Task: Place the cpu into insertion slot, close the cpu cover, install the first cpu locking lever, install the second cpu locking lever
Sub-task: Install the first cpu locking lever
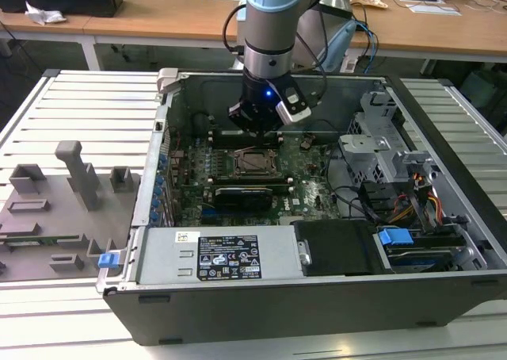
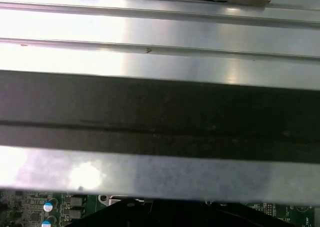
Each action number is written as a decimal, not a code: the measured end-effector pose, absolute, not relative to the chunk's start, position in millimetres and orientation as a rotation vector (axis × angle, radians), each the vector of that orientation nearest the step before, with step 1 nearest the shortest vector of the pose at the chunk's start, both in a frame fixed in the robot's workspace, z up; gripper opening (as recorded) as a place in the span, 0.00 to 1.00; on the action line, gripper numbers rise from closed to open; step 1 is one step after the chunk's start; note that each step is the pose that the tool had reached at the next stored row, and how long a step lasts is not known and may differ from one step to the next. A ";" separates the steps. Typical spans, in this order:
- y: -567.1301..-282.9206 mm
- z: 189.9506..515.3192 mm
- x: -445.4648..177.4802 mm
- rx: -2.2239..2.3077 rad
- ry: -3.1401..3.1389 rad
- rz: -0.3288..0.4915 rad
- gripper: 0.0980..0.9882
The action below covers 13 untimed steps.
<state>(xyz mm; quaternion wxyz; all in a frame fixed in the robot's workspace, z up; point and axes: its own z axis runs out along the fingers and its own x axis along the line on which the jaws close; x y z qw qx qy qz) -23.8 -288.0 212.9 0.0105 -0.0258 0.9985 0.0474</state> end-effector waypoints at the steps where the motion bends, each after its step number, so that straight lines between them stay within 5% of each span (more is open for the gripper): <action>1: -287.9 212.3 -23.0 -0.080 3.116 0.148 0.01; 13: -287.2 203.9 -18.8 -0.081 3.117 0.132 0.01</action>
